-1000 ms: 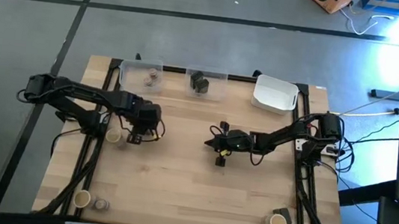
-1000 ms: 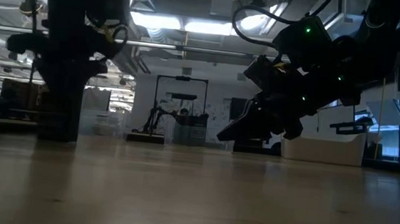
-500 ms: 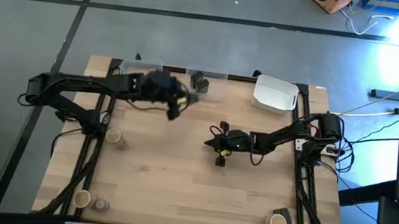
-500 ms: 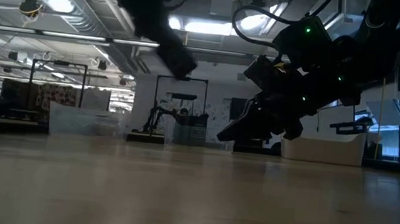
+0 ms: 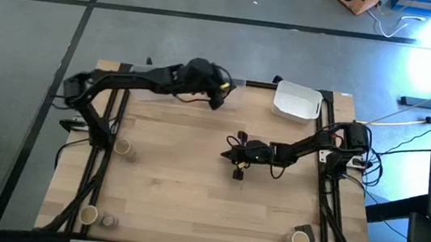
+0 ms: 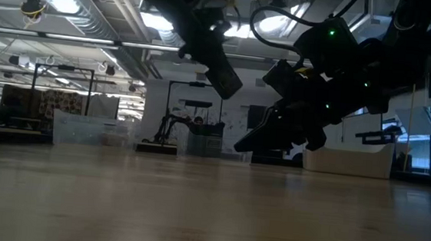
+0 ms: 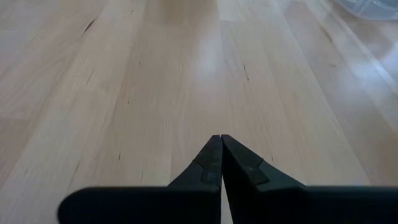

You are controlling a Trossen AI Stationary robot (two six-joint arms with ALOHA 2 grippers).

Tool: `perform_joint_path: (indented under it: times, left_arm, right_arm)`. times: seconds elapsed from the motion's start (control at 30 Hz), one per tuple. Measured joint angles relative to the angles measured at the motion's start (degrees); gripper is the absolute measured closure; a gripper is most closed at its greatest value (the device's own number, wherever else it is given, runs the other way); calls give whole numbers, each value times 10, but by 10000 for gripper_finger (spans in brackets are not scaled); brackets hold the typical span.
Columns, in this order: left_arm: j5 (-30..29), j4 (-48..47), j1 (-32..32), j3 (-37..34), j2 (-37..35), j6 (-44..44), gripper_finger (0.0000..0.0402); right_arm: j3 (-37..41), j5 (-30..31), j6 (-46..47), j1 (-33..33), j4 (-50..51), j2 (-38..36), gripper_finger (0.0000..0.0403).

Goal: Sort spices by type
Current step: Put the top black seasoning can into the middle transparent bin

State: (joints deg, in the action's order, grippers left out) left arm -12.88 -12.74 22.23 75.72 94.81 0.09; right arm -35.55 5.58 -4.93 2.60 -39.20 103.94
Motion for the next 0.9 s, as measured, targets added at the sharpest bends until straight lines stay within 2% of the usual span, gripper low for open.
perform_joint_path:
  times: [0.2,0.33,0.53,0.9]
  left_arm:
    - [2,-87,30,115,103,-29,276]
    - [11,-107,45,156,149,-53,276]
    - [56,-113,56,163,189,-83,274]
    - [59,-107,56,163,230,-60,272]
  right_arm:
    - [0,0,0,0,3,0,391]
    - [0,0,0,0,3,0,391]
    - [0,0,0,0,2,1,391]
    - [0,0,-1,0,3,2,391]
